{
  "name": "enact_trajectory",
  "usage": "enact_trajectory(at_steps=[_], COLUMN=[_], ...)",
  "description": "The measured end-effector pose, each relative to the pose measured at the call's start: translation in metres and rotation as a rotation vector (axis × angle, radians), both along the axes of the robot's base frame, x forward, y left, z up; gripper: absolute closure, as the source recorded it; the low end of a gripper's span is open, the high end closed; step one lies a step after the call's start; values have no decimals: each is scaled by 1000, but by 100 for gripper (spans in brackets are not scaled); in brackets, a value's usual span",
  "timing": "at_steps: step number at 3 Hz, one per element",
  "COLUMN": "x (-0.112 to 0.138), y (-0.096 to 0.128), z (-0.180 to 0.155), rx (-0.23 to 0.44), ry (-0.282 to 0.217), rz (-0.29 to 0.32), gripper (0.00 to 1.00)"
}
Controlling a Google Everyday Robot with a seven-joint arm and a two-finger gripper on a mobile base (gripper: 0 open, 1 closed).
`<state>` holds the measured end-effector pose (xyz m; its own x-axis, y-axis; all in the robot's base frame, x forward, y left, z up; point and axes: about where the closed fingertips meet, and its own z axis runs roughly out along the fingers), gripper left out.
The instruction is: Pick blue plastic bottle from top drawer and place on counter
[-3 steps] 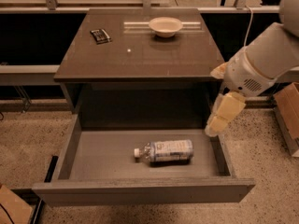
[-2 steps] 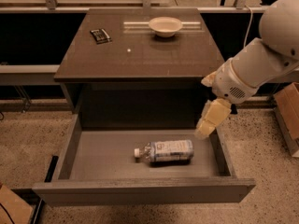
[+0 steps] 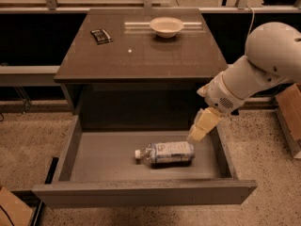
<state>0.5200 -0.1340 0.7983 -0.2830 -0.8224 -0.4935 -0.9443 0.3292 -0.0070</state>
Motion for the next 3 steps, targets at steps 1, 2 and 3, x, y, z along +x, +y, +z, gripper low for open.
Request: enact_trajectory(at_steps=[1, 2, 3], x=[1, 4, 10], y=[24, 42, 50], z=[-30, -60, -103], rx=[-8, -42, -68], ry=[1, 6, 46], rz=[18, 64, 83], gripper=[0, 0, 0])
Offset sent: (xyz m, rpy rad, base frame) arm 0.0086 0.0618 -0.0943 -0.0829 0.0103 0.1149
